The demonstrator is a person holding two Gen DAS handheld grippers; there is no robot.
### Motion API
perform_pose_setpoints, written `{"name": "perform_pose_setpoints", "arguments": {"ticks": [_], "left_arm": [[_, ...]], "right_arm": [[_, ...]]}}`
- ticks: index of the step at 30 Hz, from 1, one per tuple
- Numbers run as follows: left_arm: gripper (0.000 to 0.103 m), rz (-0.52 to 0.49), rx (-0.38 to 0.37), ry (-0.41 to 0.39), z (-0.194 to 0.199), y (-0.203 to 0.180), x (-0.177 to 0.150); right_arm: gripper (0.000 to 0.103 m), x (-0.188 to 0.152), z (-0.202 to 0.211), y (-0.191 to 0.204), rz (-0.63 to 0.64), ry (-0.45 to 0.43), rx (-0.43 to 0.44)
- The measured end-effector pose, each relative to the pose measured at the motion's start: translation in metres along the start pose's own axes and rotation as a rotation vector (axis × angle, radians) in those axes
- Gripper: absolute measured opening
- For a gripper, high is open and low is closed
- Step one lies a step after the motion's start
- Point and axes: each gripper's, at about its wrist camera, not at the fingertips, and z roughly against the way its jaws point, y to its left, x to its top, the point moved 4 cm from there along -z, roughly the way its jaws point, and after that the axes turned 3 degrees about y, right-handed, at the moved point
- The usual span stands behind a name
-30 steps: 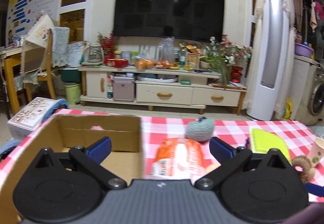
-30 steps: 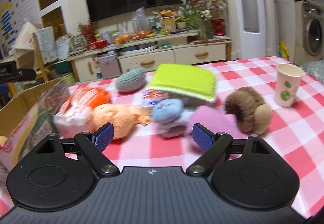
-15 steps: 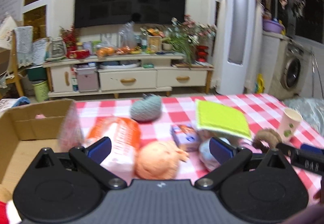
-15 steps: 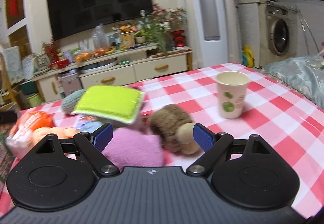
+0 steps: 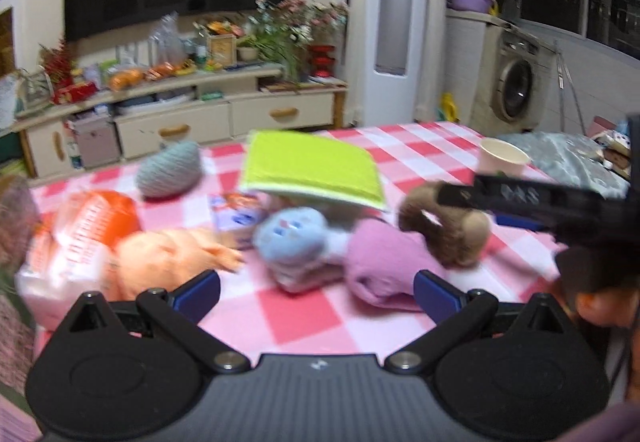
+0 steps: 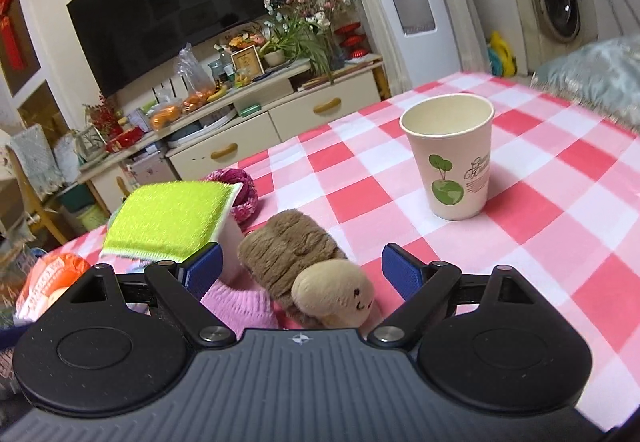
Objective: Organize soft objects
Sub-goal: 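Grasp brown fuzzy plush with right tool while left tool grasps pink fuzzy plush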
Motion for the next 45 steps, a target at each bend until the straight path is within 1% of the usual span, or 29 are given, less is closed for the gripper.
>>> {"name": "perform_pose_setpoints", "arguments": {"ticks": [5,8,12,14,18,21,23,29,30,31,34,35,37,39,42,45], "left_arm": [[0.102,-0.008,-0.053,0.033,-0.022,-0.022,-0.007],[0.102,-0.003,-0.072,0.045,-0.035,-0.031,-0.008],[0.102,0.030,-0.078,0.059,-0.055,-0.038,-0.008],[0.102,0.053,-0.090,0.060,-0.062,-0.040,-0.008],[0.102,0.103,-0.107,0.061,-0.073,-0.039,-0.005],[0.102,0.147,-0.112,0.060,-0.079,-0.035,-0.002],[0.101,0.152,-0.116,0.057,-0.082,-0.034,0.000],[0.093,0.158,-0.108,0.071,-0.089,-0.031,0.003],[0.089,0.164,-0.115,0.073,-0.089,-0.030,0.003],[0.082,0.168,-0.129,0.076,-0.089,-0.031,0.004],[0.072,0.167,-0.153,0.088,-0.088,-0.032,0.005],[0.071,0.163,-0.154,0.090,-0.087,-0.033,0.005],[0.068,0.157,-0.154,0.093,-0.086,-0.033,0.005],[0.065,0.159,-0.159,0.096,-0.085,-0.032,0.005],[0.062,0.164,-0.163,0.096,-0.082,-0.030,0.004],[0.060,0.163,-0.164,0.096,-0.076,-0.029,0.002]], "right_arm": [[0.103,0.008,-0.017,-0.012,-0.023,0.037,0.056],[0.103,0.010,-0.024,-0.016,-0.058,0.057,0.100],[0.103,0.016,-0.035,-0.018,-0.057,0.081,0.145],[0.103,0.012,-0.035,-0.014,-0.053,0.098,0.156],[0.103,0.010,-0.043,-0.008,-0.026,0.135,0.154],[0.103,0.006,-0.036,-0.005,-0.009,0.156,0.155],[0.103,0.006,-0.037,-0.006,-0.003,0.162,0.154],[0.103,0.003,-0.034,-0.006,0.015,0.167,0.133],[0.100,0.003,-0.031,-0.006,0.016,0.165,0.135],[0.092,0.003,-0.031,-0.005,0.019,0.165,0.136],[0.082,0.002,-0.032,0.000,0.042,0.165,0.134],[0.080,0.001,-0.031,0.002,0.053,0.164,0.131],[0.073,-0.001,-0.030,0.006,0.081,0.162,0.122],[0.070,-0.003,-0.028,0.010,0.103,0.156,0.115],[0.066,-0.005,-0.025,0.012,0.119,0.149,0.111],[0.065,-0.005,-0.021,0.010,0.109,0.138,0.104]]}}
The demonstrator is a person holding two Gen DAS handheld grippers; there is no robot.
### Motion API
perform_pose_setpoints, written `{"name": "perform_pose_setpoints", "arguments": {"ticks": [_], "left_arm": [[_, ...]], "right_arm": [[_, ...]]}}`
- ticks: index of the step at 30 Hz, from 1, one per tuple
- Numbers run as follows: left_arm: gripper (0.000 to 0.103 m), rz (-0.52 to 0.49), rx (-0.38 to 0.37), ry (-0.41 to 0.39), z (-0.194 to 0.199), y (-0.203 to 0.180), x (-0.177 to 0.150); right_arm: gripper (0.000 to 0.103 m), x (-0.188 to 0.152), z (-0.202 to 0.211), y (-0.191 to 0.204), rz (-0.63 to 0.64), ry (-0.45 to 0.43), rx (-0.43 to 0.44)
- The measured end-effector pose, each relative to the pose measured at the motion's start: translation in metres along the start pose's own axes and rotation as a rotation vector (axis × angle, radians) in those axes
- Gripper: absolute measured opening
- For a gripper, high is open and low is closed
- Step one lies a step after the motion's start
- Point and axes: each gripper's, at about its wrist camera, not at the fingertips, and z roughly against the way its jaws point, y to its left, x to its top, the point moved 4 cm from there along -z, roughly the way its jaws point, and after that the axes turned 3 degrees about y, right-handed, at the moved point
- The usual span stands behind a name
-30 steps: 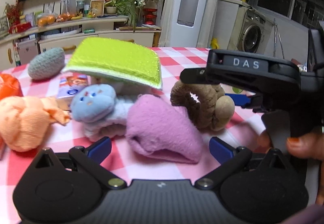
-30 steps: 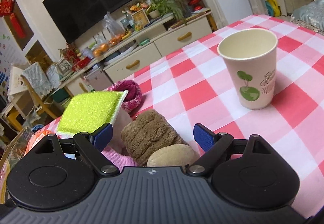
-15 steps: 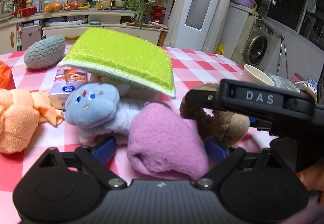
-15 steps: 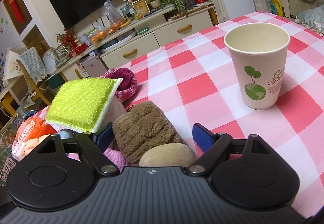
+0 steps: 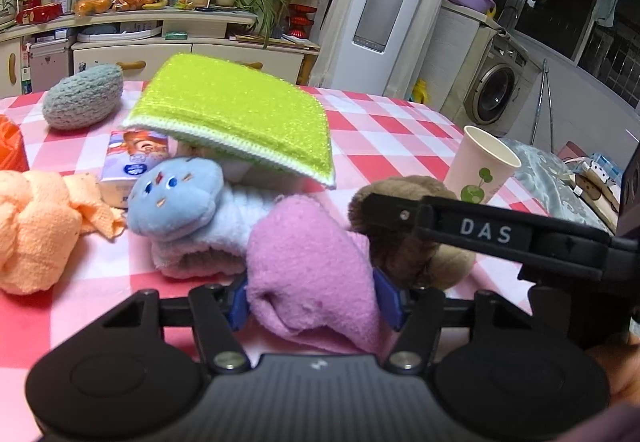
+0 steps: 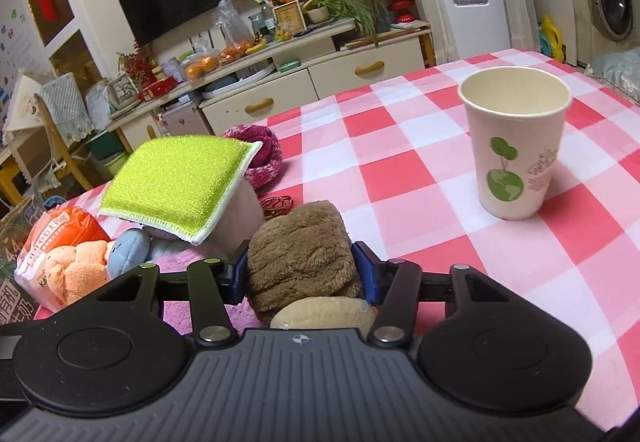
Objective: Organize soft objects
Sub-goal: 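Grasp brown fuzzy plush with right tool while left tool grasps pink fuzzy plush, then carry both plushes over the cardboard box and open both tools to release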
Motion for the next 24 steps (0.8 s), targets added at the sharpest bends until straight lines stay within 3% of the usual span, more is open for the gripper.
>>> {"name": "perform_pose_setpoints", "arguments": {"ticks": [10,24], "left_arm": [[0.058,-0.006,-0.006,-0.016,0.031,0.009,-0.005],[0.058,0.025,-0.012,-0.063,0.080,0.037,-0.002]], "right_arm": [[0.064,-0.009,0.008,0.002,-0.058,-0.015,-0.040],[0.062,-0.015,0.014,0.017,-0.080,-0.001,-0.022]]}}
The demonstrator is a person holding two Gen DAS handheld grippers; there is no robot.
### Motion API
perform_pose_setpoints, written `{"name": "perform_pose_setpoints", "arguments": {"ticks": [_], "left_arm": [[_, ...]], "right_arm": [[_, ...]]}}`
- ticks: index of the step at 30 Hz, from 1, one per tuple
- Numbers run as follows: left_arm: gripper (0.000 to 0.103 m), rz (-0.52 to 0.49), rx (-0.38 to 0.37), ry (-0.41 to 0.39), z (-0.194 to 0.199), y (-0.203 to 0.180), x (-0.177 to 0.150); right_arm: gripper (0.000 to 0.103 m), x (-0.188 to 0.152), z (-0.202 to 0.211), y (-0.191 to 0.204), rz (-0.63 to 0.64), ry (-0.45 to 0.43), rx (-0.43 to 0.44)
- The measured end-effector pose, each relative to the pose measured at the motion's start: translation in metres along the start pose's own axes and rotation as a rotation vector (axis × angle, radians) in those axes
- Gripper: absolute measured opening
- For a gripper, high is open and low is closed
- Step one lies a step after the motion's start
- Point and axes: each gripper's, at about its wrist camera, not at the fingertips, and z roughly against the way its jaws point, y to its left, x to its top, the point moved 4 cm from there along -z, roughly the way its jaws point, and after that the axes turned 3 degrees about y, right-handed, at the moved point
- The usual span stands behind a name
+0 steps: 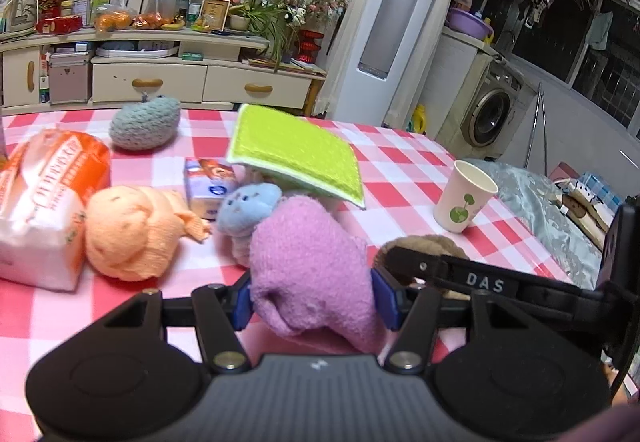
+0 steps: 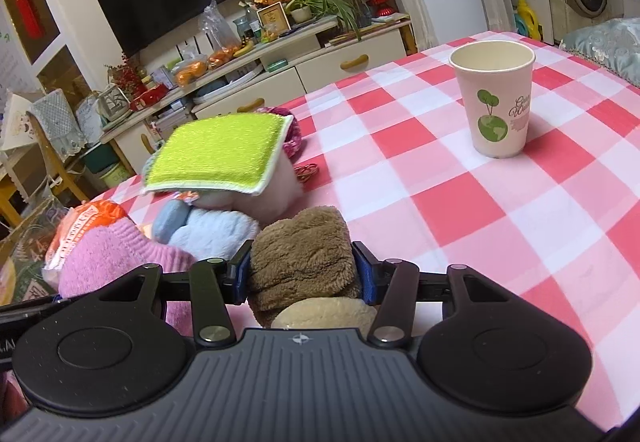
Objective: Organize soft objects
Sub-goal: 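Carry both plushes over the cardboard box and open both tools to release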
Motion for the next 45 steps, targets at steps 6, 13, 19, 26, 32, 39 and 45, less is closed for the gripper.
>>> {"name": "perform_pose_setpoints", "arguments": {"ticks": [6,13,19,26,32,39,45], "left_arm": [[0.058,0.005,0.001,-0.022,0.017,0.010,0.004],[0.058,0.019,0.007,-0.067,0.039,0.023,0.013],[0.058,0.028,0.023,-0.106,0.061,0.038,0.019],[0.058,0.052,0.061,-0.150,0.086,0.058,0.029],[0.058,0.087,0.102,-0.197,0.111,0.082,0.039],[0.058,0.142,0.171,-0.246,0.141,0.118,0.046],[0.058,0.189,0.257,-0.276,0.163,0.157,0.049]], "right_arm": [[0.062,0.001,0.008,0.004,0.004,-0.008,-0.005],[0.062,0.002,0.021,0.024,0.035,-0.031,-0.005],[0.062,0.008,0.027,0.046,0.080,-0.054,0.018],[0.062,0.013,0.025,0.077,0.148,-0.062,0.066],[0.062,0.017,0.021,0.108,0.208,-0.066,0.123],[0.062,0.023,0.006,0.152,0.276,-0.054,0.223],[0.062,0.022,-0.006,0.204,0.360,-0.047,0.322]]}}
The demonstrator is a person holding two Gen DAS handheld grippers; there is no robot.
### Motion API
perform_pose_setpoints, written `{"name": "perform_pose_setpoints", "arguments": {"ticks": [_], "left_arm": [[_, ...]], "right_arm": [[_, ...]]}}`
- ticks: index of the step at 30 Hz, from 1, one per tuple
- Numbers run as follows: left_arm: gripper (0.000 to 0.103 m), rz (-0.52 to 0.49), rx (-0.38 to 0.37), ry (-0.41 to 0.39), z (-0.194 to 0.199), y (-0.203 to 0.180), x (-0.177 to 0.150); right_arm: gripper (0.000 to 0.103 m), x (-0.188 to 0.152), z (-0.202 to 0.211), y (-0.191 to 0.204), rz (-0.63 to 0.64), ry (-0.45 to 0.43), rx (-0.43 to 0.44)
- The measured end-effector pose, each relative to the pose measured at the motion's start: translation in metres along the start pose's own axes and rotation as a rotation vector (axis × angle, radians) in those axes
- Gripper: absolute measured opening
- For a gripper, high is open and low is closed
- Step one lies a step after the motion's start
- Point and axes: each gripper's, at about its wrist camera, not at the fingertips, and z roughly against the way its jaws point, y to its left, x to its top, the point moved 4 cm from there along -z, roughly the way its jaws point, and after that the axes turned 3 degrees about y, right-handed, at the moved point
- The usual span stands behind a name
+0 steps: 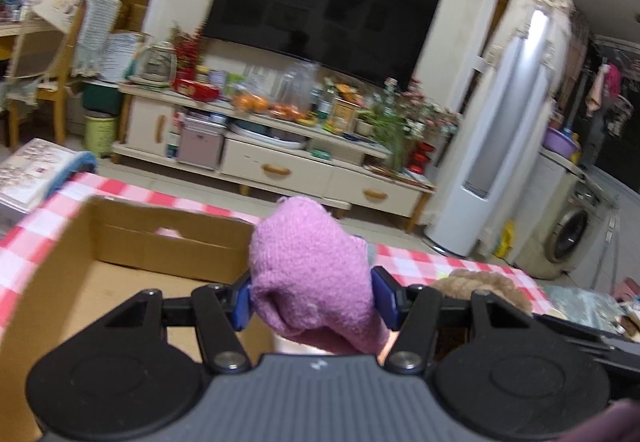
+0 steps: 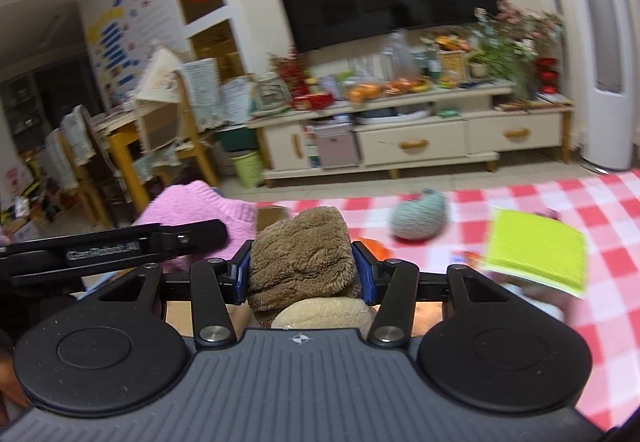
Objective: Organize soft objects
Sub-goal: 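Carry both plushes over the cardboard box and open both tools to release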
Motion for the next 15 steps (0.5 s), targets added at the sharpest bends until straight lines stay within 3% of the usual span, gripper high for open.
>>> {"name": "perform_pose_setpoints", "arguments": {"ticks": [8,15], "left_arm": [[0.058,0.059,0.116,0.019,-0.004,0.052,0.011],[0.059,0.083,0.181,0.066,-0.014,0.080,0.009]], "right_arm": [[0.062,0.010,-0.041,0.042,0.089,0.023,0.117],[0.063,0.002,-0.066,0.057,0.129,0.083,0.157]]}}
